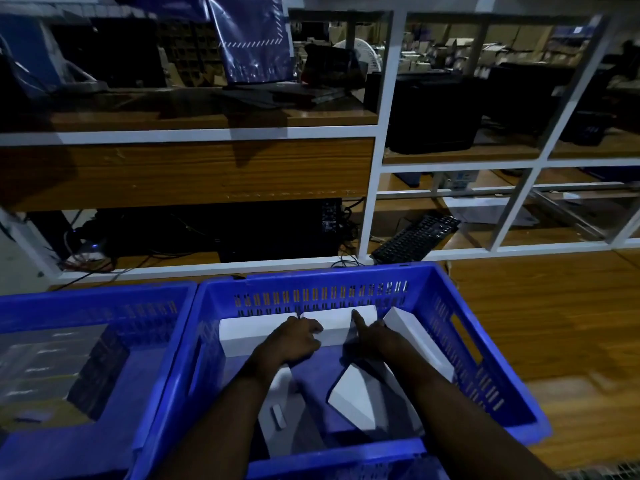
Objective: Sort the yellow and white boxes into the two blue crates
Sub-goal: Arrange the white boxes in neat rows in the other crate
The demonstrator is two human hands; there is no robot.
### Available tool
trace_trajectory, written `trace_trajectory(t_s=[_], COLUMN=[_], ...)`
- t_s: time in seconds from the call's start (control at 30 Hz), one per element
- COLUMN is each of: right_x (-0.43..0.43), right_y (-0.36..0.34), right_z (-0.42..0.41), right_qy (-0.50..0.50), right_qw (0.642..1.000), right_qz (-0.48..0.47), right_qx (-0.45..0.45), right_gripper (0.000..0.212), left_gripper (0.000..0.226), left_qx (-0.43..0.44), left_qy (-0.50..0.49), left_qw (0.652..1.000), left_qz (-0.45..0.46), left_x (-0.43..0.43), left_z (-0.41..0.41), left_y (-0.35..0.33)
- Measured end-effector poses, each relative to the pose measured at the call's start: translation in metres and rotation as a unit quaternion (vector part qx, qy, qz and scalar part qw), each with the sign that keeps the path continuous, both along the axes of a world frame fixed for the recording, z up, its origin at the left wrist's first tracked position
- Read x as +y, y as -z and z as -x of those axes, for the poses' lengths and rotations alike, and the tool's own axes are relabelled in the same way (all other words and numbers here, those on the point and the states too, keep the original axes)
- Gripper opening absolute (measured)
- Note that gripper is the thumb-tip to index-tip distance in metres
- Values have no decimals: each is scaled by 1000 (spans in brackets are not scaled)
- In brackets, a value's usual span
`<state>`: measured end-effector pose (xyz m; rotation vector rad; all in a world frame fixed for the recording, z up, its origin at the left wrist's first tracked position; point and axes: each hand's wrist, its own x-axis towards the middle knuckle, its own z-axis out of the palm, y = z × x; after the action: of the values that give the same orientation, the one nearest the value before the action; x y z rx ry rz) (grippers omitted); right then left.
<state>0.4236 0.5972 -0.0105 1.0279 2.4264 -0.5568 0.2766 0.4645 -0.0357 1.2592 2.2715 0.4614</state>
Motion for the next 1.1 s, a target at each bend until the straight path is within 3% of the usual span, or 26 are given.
trace_trajectory(t_s=[0.13,0.27,0.43,0.57,0.7,0.77,0.83,0.9,1.0,1.1], right_x=[-4,-2,18,46,69,73,70,71,76,77], right_y=[-24,-38,-53,-60,-57,-54,-55,-52,-44,-40], right_z=[-17,-43,-90,-121,-152,-164,-171,-172,-170,-168], right_qy=[-86,-127,-116,-82,-1,39,62,64,83,91], right_qw=[993,982,949,936,941,938,928,934,938,935], right_qz=[-73,-123,-224,-271,-263,-205,-166,-242,-281,-292], right_qx=[20,69,192,209,212,278,329,257,184,179], right_gripper=[73,66,49,47,52,46,42,48,61,68], left_gripper=[42,35,26,15,13,17,25,48,106,130], left_qx=[-8,-17,-46,-76,-171,-221,-223,-236,-294,-330], left_qy=[-4,-15,-41,-45,-66,-103,-110,-96,-119,-176], left_qw=[1000,999,994,991,982,970,968,967,947,926], left_qz=[-29,-43,-89,-96,-50,-24,-6,24,51,47], left_x=[4,0,5,32,71,89,106,119,146,158], left_z=[-4,-7,-15,-44,-87,-109,-125,-136,-132,-140], left_y=[-11,-13,-17,-35,-45,-46,-36,-21,25,27])
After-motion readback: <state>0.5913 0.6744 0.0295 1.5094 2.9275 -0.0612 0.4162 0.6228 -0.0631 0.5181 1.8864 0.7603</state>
